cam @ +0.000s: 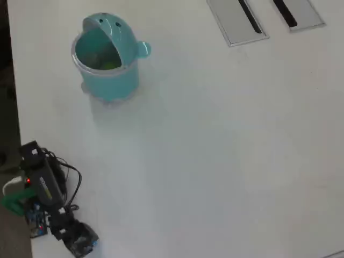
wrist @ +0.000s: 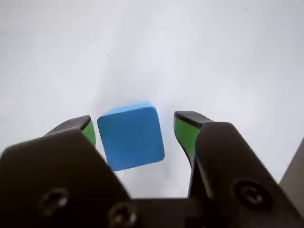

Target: Grasp RGB lego blocks and put them in the bin one by one.

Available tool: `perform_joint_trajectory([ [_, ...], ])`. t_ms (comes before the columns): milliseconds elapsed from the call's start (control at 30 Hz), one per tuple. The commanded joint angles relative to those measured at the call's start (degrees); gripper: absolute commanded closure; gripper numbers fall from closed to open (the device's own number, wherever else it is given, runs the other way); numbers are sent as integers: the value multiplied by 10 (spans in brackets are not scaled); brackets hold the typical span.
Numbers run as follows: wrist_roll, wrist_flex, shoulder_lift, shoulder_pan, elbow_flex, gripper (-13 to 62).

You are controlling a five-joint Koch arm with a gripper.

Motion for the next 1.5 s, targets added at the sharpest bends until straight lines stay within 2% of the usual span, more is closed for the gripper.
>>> perform_joint_trajectory([
  [0,-9,7,2,4,-47,185],
  [533,-23,14,-57,2,-54,190],
  [567,-22,14,-60,2,-54,211],
  [633,11,16,-62,0,-57,314],
  [700,29,14,-62,-5,-64,374],
  [867,24,14,-57,-13,-77,375],
  [1200,56,-25,58,-97,-92,374],
  [1467,60,-60,57,-131,-150,375],
])
